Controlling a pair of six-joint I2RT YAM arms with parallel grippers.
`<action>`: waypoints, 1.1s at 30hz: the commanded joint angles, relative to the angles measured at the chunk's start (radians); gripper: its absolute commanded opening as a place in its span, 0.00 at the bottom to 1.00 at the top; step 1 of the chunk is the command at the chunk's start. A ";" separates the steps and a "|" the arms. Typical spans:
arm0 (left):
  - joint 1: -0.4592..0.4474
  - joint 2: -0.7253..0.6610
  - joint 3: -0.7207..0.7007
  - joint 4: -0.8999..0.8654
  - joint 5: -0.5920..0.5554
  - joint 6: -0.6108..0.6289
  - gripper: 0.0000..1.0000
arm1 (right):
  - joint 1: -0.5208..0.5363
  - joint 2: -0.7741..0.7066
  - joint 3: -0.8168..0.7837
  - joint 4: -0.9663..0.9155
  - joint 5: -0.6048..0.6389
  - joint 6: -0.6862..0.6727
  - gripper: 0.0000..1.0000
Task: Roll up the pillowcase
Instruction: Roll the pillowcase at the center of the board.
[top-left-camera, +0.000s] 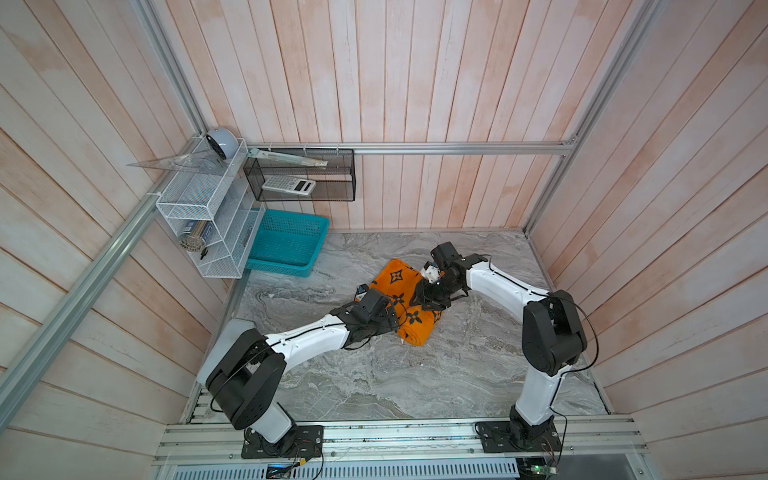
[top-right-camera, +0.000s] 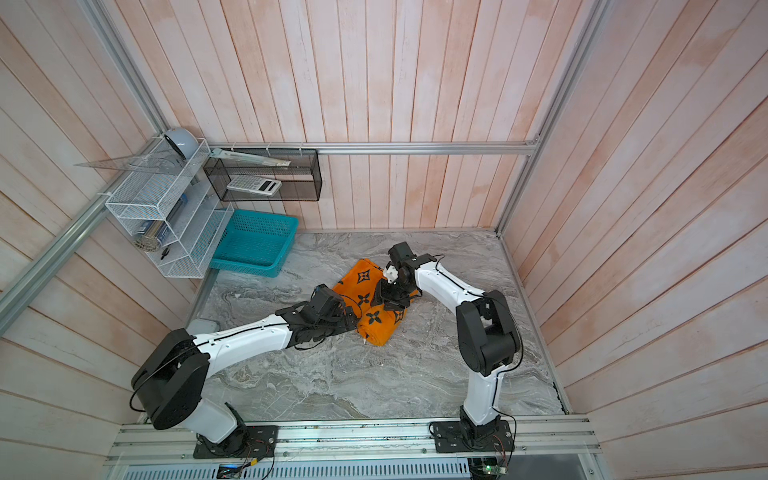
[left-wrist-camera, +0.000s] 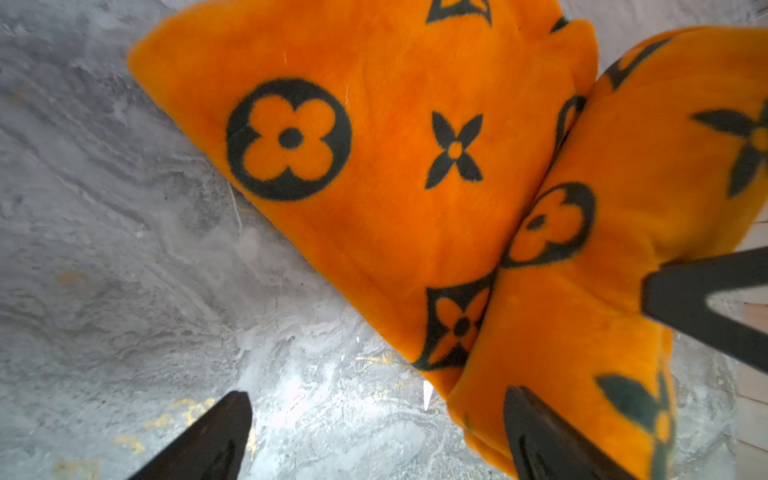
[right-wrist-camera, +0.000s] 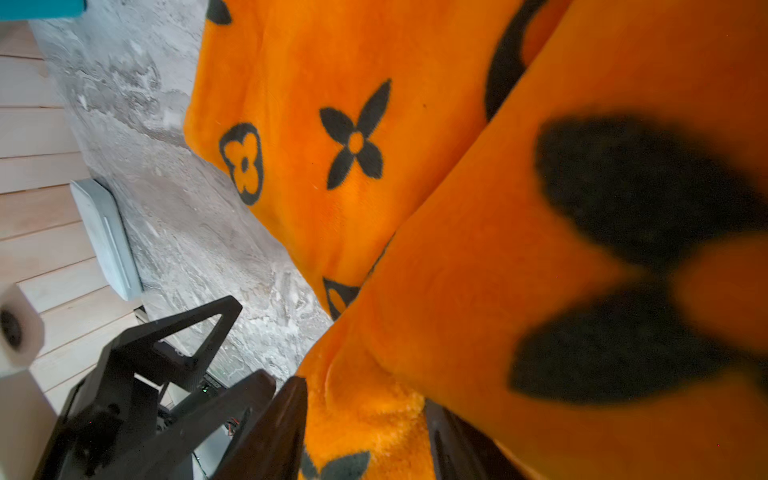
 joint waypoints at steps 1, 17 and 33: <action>0.003 -0.019 -0.010 0.055 -0.042 0.021 1.00 | 0.008 0.063 0.045 0.082 -0.051 0.061 0.52; 0.002 0.234 0.076 0.164 -0.071 0.027 1.00 | -0.010 0.094 0.074 0.110 -0.040 0.112 0.52; 0.022 0.286 0.027 0.202 -0.048 0.017 1.00 | -0.184 -0.243 -0.371 0.272 -0.167 0.072 0.68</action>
